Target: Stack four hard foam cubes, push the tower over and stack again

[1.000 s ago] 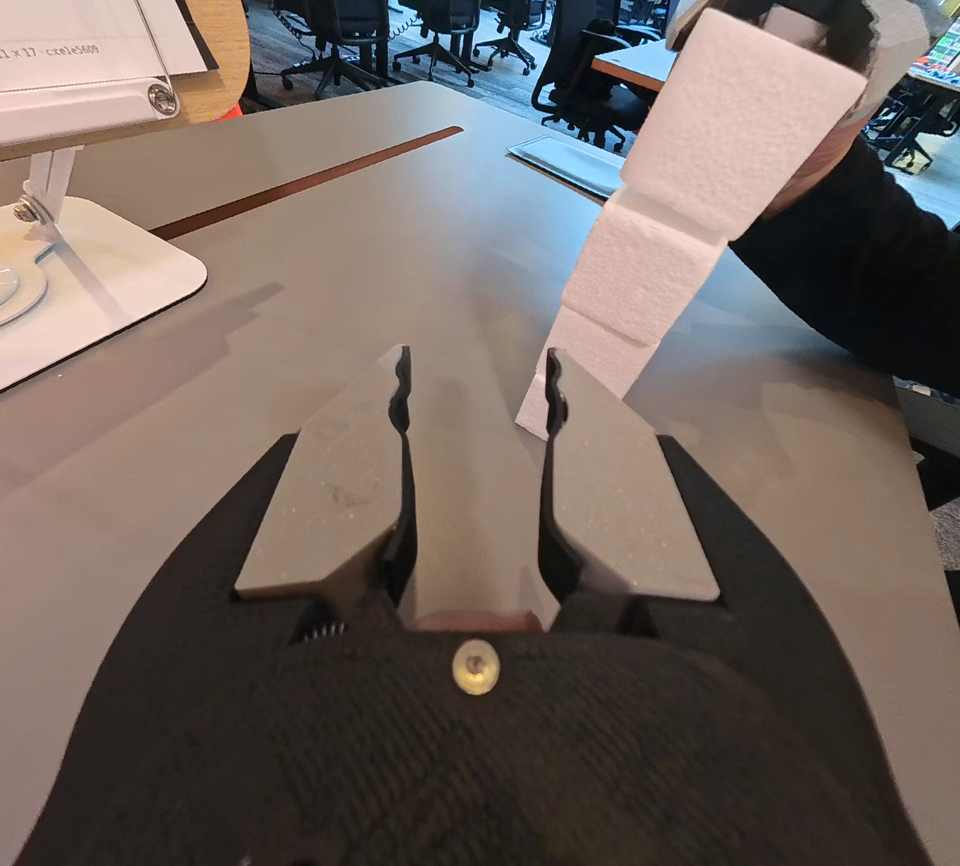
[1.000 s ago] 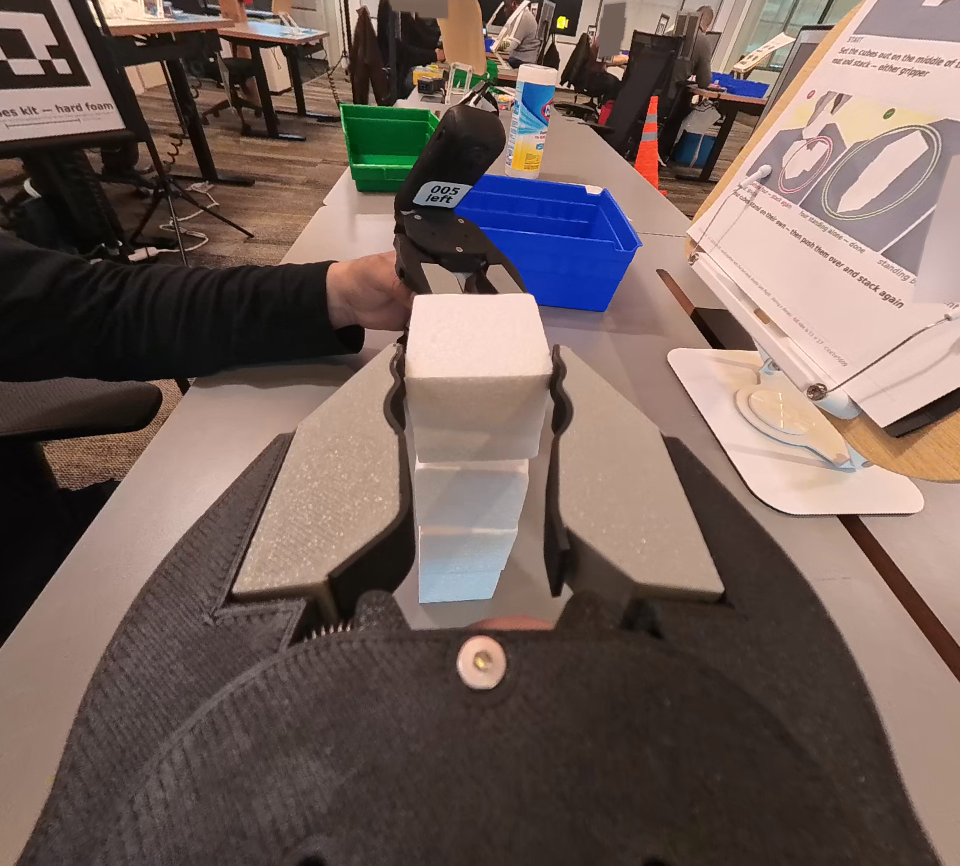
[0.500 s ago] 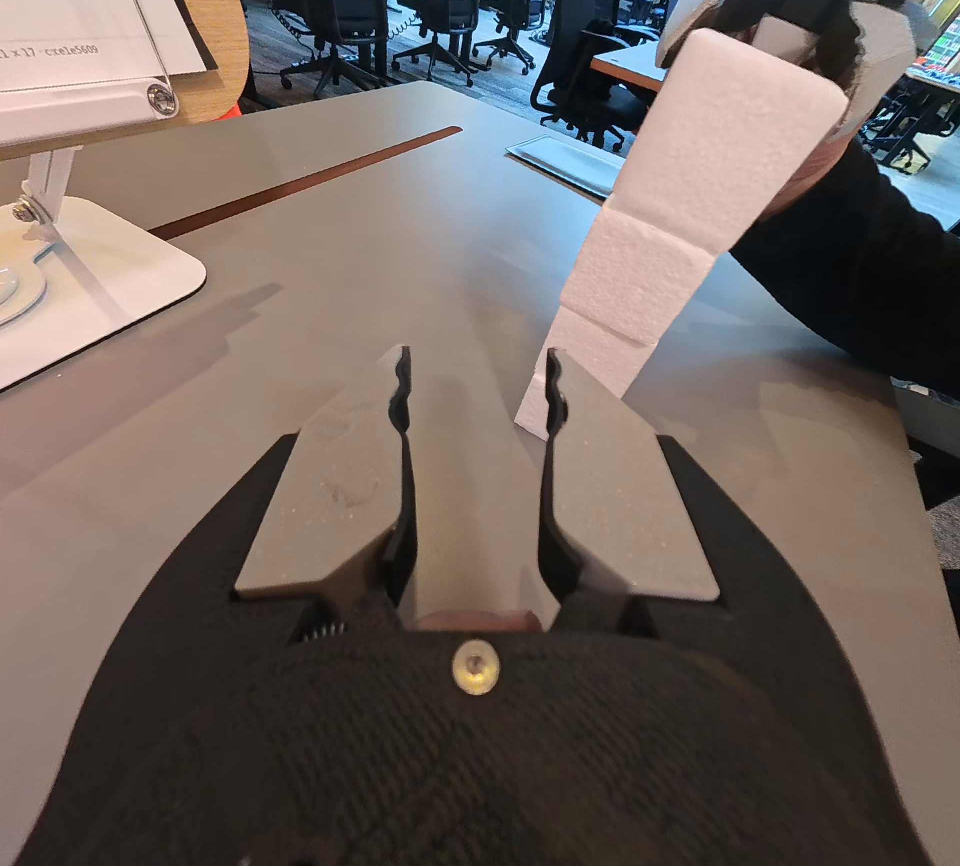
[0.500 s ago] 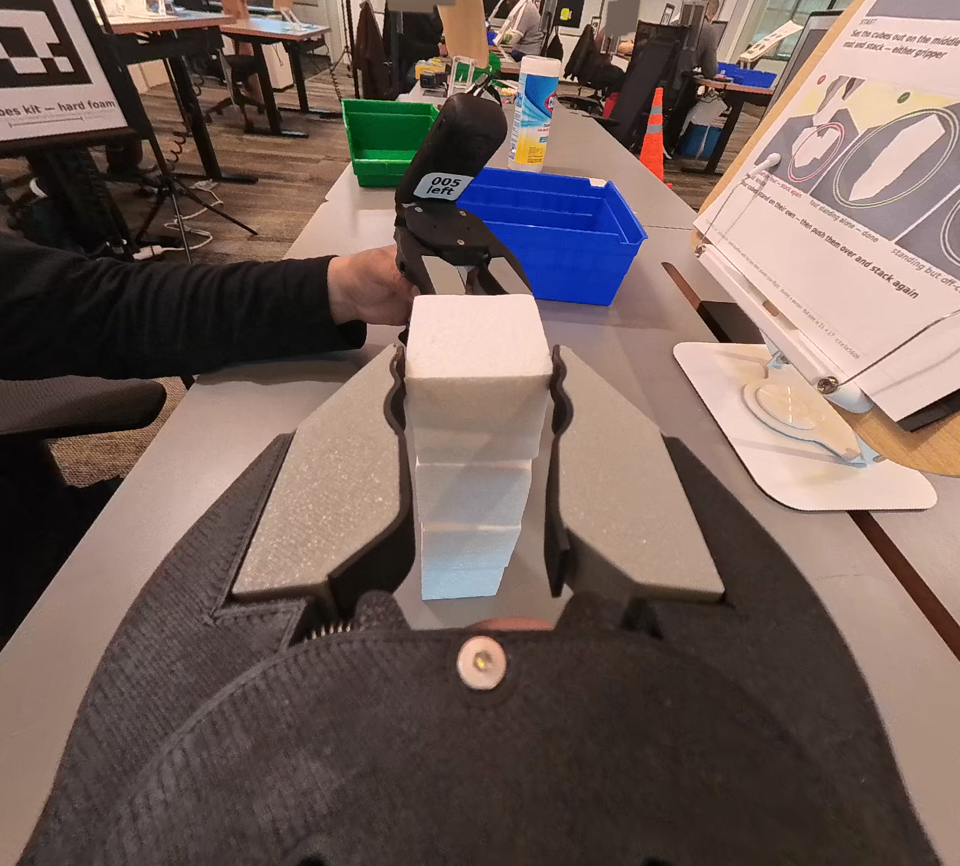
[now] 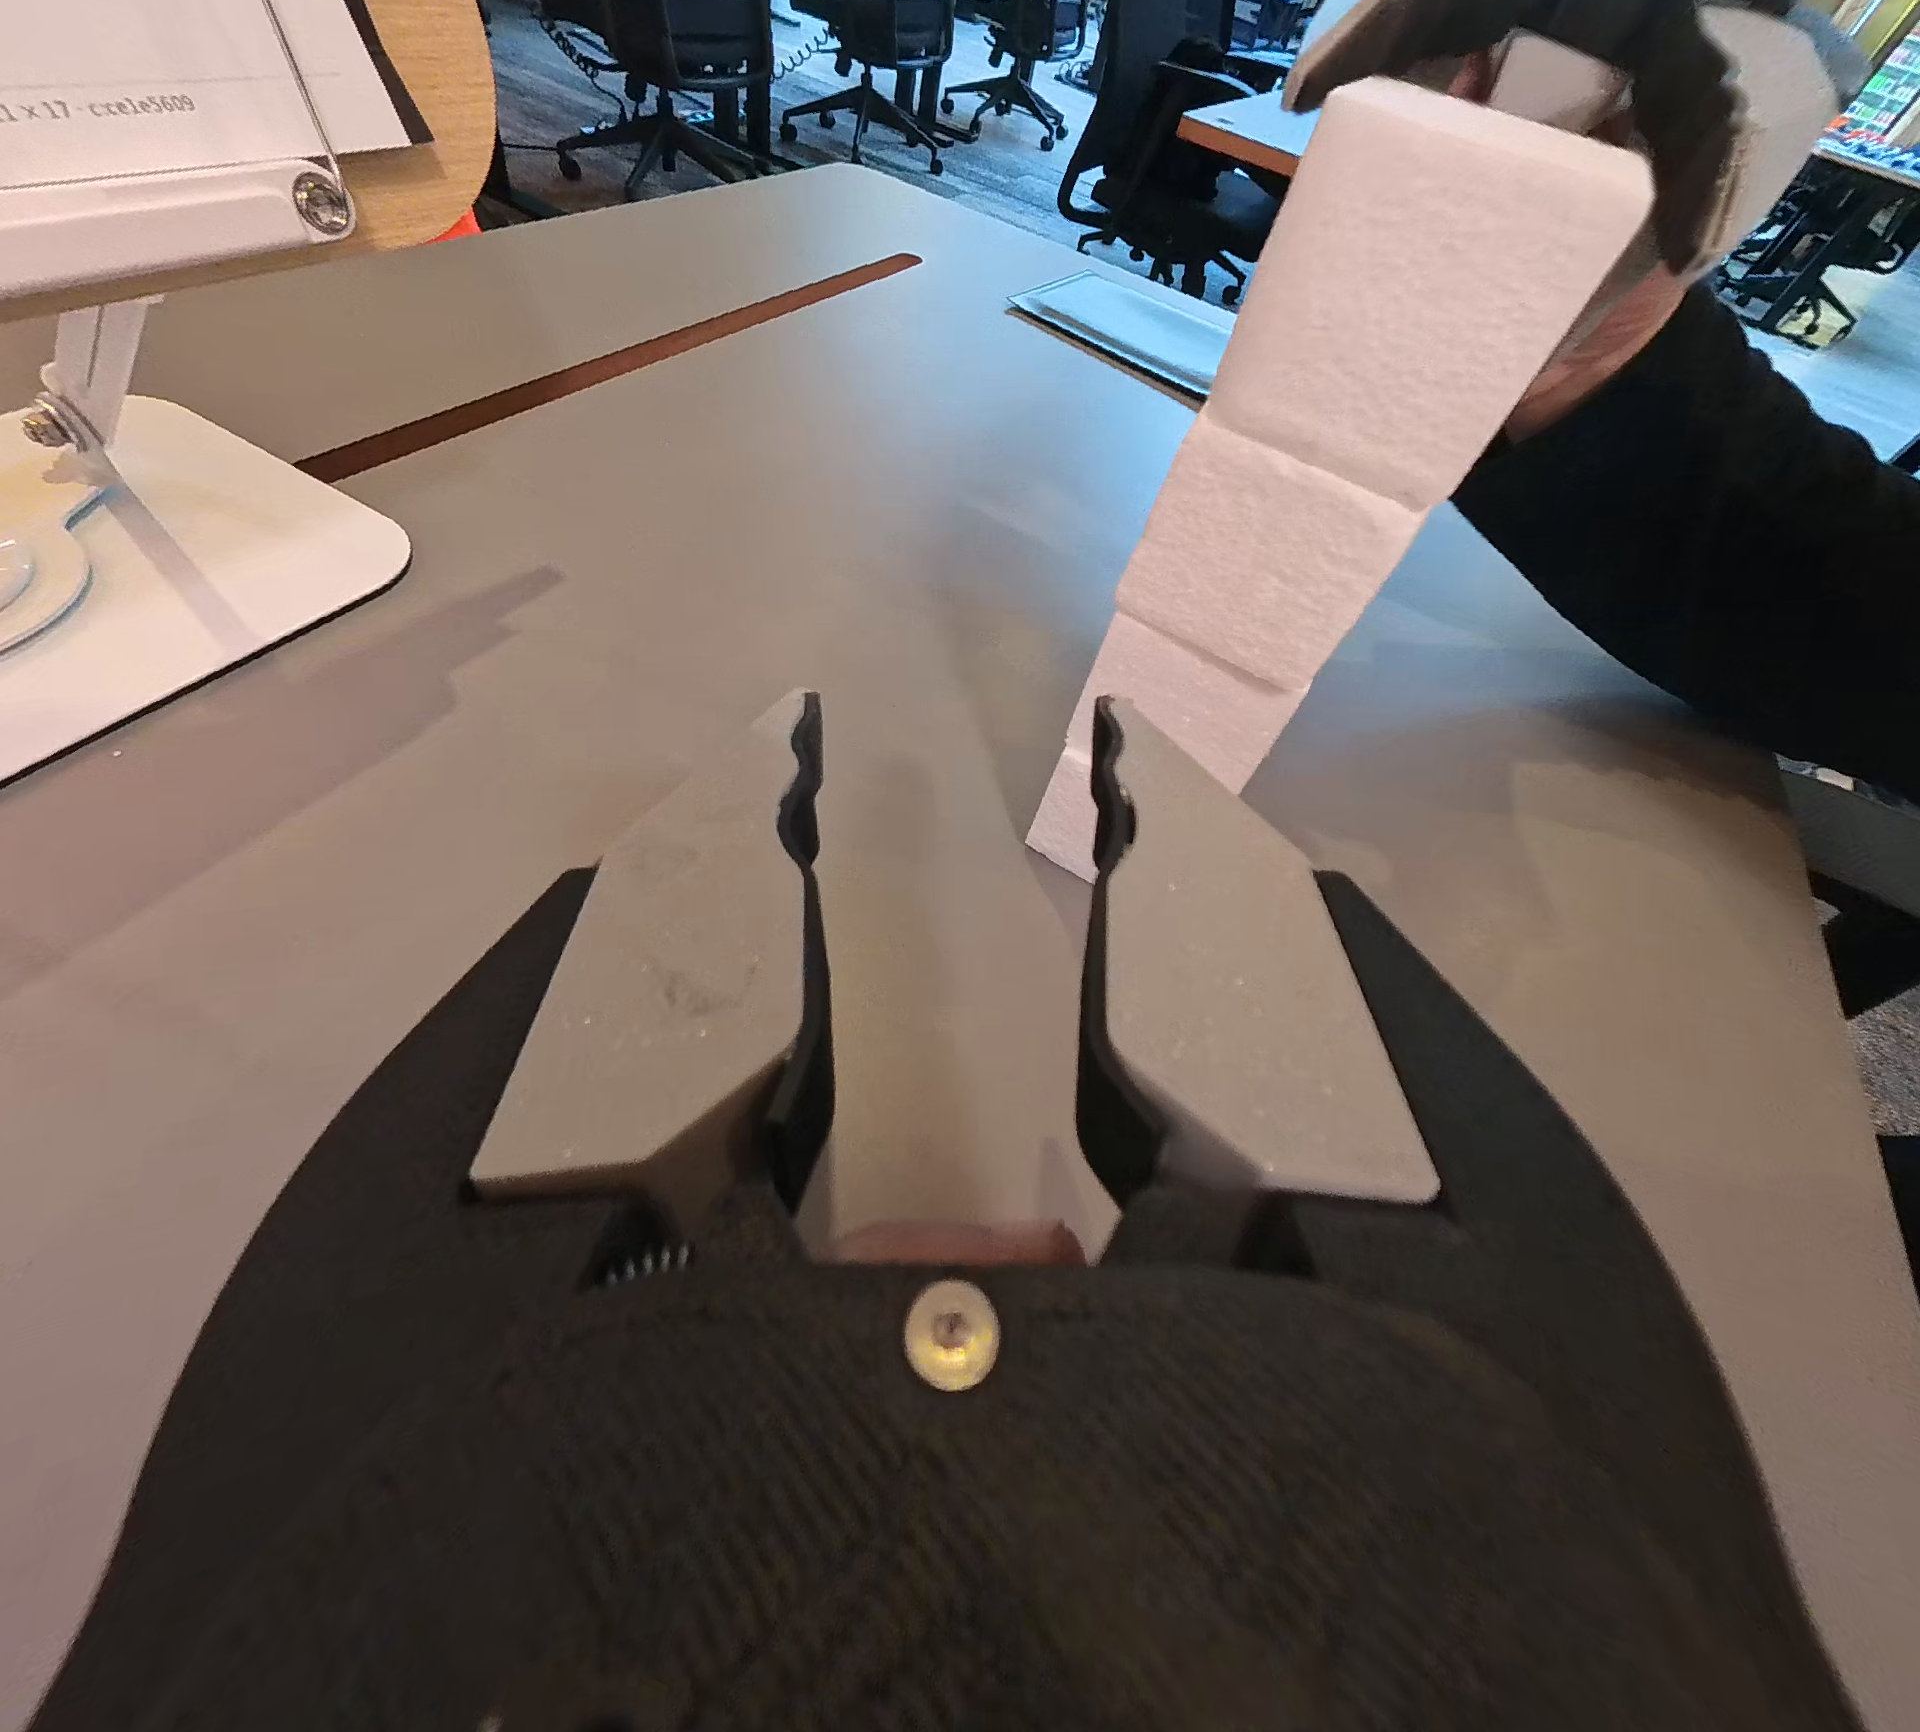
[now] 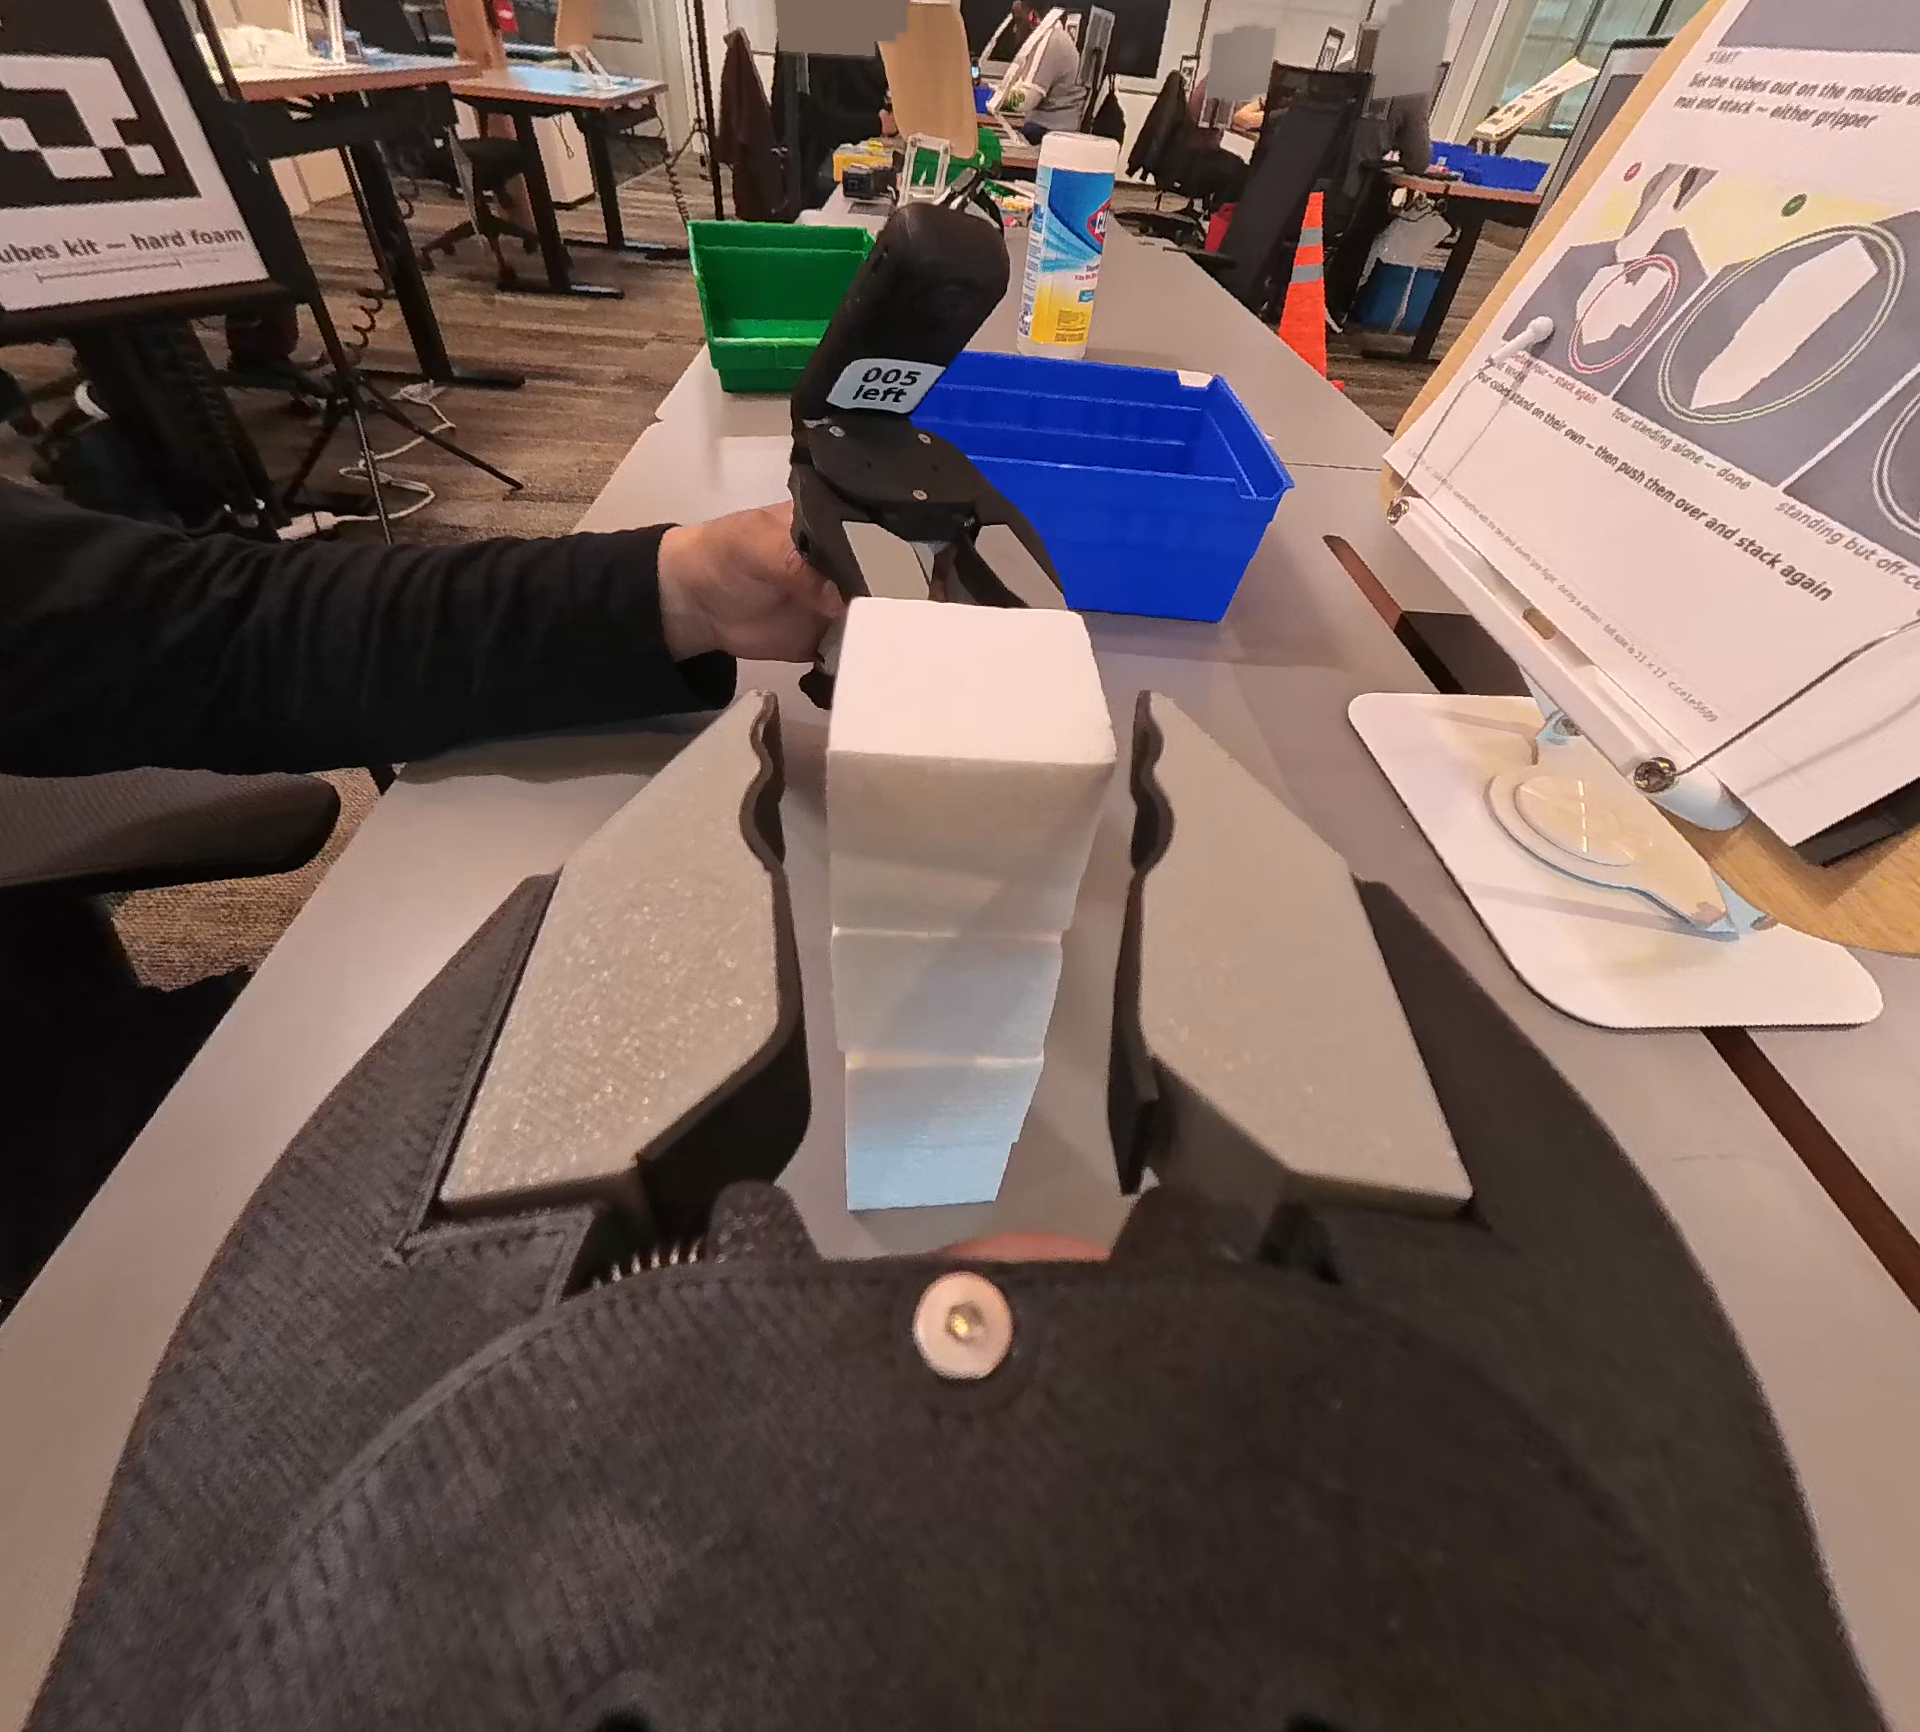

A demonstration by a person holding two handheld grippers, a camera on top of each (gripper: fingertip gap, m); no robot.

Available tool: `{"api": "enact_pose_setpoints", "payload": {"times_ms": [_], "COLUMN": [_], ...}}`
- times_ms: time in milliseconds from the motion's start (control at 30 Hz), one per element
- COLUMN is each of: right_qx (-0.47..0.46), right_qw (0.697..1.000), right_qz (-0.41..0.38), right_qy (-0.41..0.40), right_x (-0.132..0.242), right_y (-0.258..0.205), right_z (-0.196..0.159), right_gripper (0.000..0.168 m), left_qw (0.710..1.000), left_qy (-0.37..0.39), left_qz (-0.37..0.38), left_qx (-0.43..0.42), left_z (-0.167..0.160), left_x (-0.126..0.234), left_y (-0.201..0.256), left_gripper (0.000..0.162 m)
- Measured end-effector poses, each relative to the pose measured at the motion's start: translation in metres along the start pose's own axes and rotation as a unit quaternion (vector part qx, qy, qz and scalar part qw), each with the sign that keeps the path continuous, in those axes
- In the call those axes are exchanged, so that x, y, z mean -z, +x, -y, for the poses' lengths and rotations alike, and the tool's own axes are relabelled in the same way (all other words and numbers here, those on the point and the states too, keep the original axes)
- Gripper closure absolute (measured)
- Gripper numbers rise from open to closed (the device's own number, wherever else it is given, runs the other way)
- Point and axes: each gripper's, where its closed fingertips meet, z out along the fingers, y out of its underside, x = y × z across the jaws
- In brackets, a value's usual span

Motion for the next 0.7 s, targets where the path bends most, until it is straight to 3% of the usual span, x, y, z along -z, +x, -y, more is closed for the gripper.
{"api": "enact_pose_setpoints", "payload": {"times_ms": [200, 367, 467, 533, 633, 700], "right_qx": [0.009, 0.009, 0.017, -0.002, 0.0, 0.008], "right_qw": [0.999, 0.997, 0.993, 0.994, 0.995, 0.997], "right_qz": [-0.022, -0.048, -0.06, -0.066, -0.064, -0.065], "right_qy": [0.024, 0.066, 0.099, 0.09, 0.078, 0.038], "right_x": [0.014, 0.035, 0.05, 0.056, 0.063, 0.06], "right_y": [0.007, 0.01, 0.008, 0.009, -0.001, -0.007], "right_z": [0.014, 0.023, 0.014, 0.002, -0.015, -0.037], "right_gripper": [0.099, 0.106, 0.124, 0.128, 0.167, 0.168], "left_qw": [1.0, 1.0, 1.0, 1.0, 0.999, 0.998], "left_qy": [0.005, 0.006, 0.013, 0.015, 0.01, 0.009], "left_qz": [0.002, 0.006, 0.006, 0.009, 0.032, 0.059], "left_qx": [0.002, 0.003, 0.006, 0.007, 0.002, -0.004], "left_z": [0.002, 0.002, 0.005, 0.005, 0.004, 0.004], "left_x": [0.001, 0.002, 0.003, 0.004, 0.005, 0.008], "left_y": [-0.001, -0.003, -0.003, -0.004, -0.01, -0.018], "left_gripper": [0.112, 0.112, 0.112, 0.112, 0.113, 0.128]}}
